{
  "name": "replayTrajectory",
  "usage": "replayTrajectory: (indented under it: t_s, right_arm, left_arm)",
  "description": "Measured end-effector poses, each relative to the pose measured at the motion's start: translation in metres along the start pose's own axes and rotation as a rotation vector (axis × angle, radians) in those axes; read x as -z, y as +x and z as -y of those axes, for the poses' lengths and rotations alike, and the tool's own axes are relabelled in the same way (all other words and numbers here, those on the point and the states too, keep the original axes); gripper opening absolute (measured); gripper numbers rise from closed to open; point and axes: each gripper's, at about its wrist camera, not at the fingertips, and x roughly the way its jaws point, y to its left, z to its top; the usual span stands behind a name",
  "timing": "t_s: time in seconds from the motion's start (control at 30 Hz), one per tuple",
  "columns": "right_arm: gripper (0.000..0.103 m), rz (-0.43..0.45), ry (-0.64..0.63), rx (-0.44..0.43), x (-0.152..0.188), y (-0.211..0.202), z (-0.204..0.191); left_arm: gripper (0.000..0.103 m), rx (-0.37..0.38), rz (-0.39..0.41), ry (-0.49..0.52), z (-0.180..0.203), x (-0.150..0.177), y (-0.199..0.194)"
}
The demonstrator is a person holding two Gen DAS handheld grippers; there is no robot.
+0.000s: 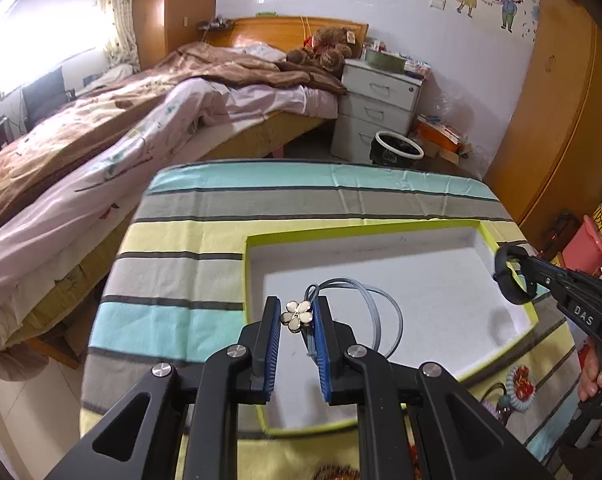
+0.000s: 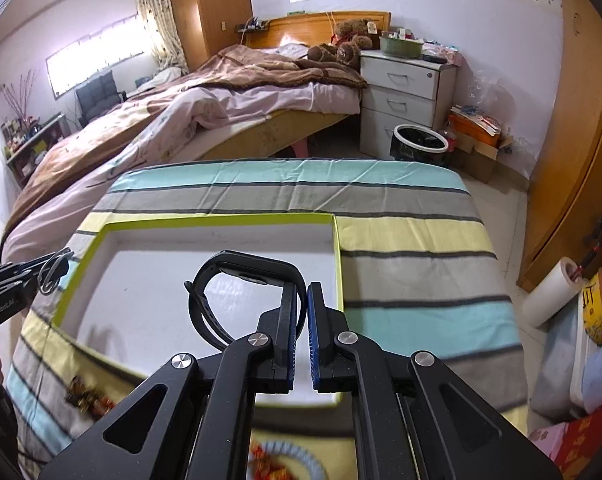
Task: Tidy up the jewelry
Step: 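Lower the black band into the tray with the right tool while the left releases the hair tie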
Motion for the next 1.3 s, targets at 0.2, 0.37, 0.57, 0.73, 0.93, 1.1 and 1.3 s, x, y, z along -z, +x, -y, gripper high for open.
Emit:
replayTrajectory:
  t_s: [0.2, 0.37, 0.57, 0.73, 0.93, 1.1, 1.3]
  right_arm:
    - [0.005, -0.044, -0.02, 0.021, -0.011, 0.027, -0.002]
    - [0.005, -0.081, -0.031, 0.03, -0.012, 0.045, 0.0]
    - [0.005, -0.108, -0.054, 0.041, -0.011, 0.058, -0.003]
    - [0.005, -0.112, -0.07, 0.053, -0.009, 0.06, -0.005]
    - [0.005, -0.116, -0.077, 0.061, -0.011, 0.062, -0.007]
    - [0.005, -0.116, -0.079, 0.059, -0.013, 0.062, -0.007]
    - [0.01, -0.098, -0.067, 0.057, -0.013, 0.059, -0.005]
  left_arm:
    - [0.016, 0.005, -0.047, -0.006, -0.001, -0.008, 0.033]
    - [0.016, -0.007, -0.091, -0.017, -0.006, -0.008, 0.058]
    - [0.016, -0.004, -0.106, -0.009, -0.006, -0.009, 0.069]
    - [0.016, -0.005, -0.107, -0.008, -0.005, -0.009, 0.071]
    - [0.016, 0.004, -0.115, -0.014, -0.004, -0.009, 0.069]
    - [0.017, -0.005, -0.115, -0.015, -0.001, -0.01, 0.07]
    - [0.023, -0.005, -0.109, -0.023, -0.002, -0.012, 0.068]
